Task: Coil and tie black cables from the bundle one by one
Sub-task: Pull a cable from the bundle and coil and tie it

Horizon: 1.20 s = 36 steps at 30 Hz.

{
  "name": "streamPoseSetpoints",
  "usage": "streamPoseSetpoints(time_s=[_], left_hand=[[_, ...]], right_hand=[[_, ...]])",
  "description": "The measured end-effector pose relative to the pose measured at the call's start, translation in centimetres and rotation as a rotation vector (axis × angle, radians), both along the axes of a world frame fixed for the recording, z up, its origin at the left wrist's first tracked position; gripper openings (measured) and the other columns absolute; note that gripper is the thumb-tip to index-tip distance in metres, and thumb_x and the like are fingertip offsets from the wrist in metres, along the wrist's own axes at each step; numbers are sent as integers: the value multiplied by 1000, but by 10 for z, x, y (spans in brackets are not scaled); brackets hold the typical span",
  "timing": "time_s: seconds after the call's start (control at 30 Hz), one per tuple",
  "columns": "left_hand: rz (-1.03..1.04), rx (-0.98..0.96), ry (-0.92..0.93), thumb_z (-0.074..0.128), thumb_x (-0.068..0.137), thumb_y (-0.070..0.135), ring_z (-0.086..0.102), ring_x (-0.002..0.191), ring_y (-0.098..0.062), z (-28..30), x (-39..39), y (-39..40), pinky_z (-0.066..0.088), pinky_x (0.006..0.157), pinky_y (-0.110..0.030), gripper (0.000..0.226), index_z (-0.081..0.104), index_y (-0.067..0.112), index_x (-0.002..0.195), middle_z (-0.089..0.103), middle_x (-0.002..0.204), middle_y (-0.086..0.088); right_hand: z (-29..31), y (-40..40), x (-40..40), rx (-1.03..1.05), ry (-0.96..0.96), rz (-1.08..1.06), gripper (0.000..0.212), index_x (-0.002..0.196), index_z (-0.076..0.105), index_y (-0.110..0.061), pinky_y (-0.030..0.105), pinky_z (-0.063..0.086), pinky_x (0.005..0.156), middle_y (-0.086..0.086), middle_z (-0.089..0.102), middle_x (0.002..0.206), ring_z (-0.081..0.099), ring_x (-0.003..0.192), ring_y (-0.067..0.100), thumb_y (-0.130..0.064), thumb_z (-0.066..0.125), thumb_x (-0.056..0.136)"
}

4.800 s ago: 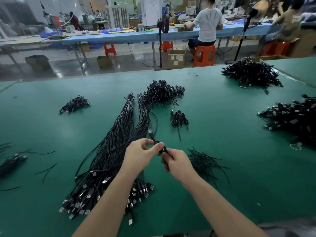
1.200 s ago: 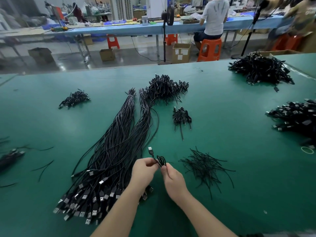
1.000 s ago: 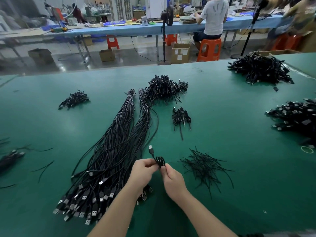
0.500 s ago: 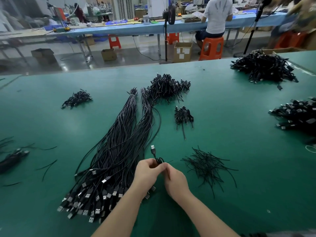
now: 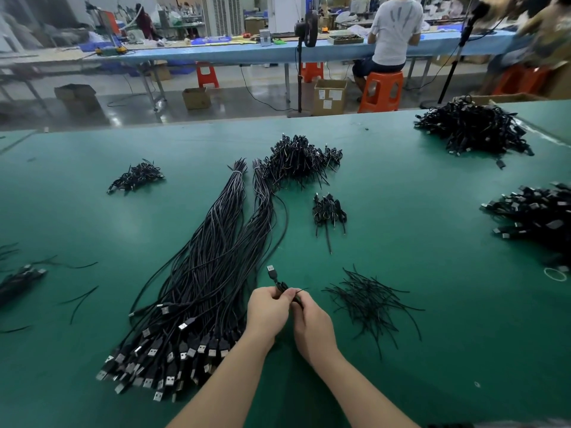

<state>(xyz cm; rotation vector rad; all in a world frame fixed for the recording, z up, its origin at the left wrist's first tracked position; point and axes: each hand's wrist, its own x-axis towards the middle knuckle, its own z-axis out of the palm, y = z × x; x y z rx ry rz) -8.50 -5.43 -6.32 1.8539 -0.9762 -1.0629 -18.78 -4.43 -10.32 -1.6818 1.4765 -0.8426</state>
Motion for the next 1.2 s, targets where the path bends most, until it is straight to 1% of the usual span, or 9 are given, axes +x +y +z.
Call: streamPoseSetpoints(time_s=[0.13,0.27,0.57,0.67,0.77,0.83,0.97,1.07,1.2], left_hand=[[-38,61,-34,70,94,30,64,76,-5,0,6,-3,45,60,-21,15,77,21,85,72,76,10],[-91,89,-217,70,92,38,59,61,-17,3,7,-3,44,58,-28,35,71,10,71,66,63,-1],[-355,167,-448,57,97,33,39,46,-17,27,18,-3,29,46,-25,50,44,16,53,39,46,4],[-532,125,-521,53,95,27,41,52,-20,38,36,2,37,54,-28,34,54,15,64,47,57,0],[-570,-267,-879,60,95,20,60,80,-15,44,52,12,52,75,-32,13,73,22,94,66,94,6],[-594,-537,-1145,77,79,11,61,101,-22,39,56,16,49,86,-38,33,74,23,109,66,114,4],[-665,-601,-1252,90,64,20,55,125,-30,27,49,15,31,101,-42,62,70,24,123,62,136,0],[-703,-647,-1225,92,66,27,62,121,-21,21,47,12,30,101,-41,43,76,25,106,72,116,9],[-653,-633,-1159,82,81,32,68,83,-14,20,48,11,34,94,-35,9,75,26,78,72,79,13]], right_hand=[[-1,2,0,-76,-78,-49,19,108,69,-21,22,50,72,-12,71,94,64,82,4,-19,50,103],[1,4,-1,-76,-173,-64,22,110,75,-19,13,46,71,-11,74,95,66,84,1,-14,56,101],[7,-2,-4,27,-160,-60,20,91,74,-19,28,39,57,-5,66,67,54,58,11,-14,56,99],[11,-8,-5,174,-195,-10,23,81,67,-18,31,38,57,-1,60,60,50,56,15,-16,54,99],[17,-12,-10,341,-362,47,22,90,70,-16,29,40,51,3,59,61,51,53,16,-15,52,102],[22,-15,-14,422,-454,75,22,94,70,-11,25,40,46,4,59,62,54,51,13,-12,51,104],[28,-21,-20,522,-491,177,22,94,69,-7,24,43,46,3,58,61,56,51,15,-9,49,104],[27,-22,-20,528,-453,221,21,95,68,-7,24,43,47,2,58,60,55,53,16,-9,48,104],[24,-17,-18,446,-373,251,21,95,70,-10,24,42,49,2,59,60,54,58,21,-12,51,104]])
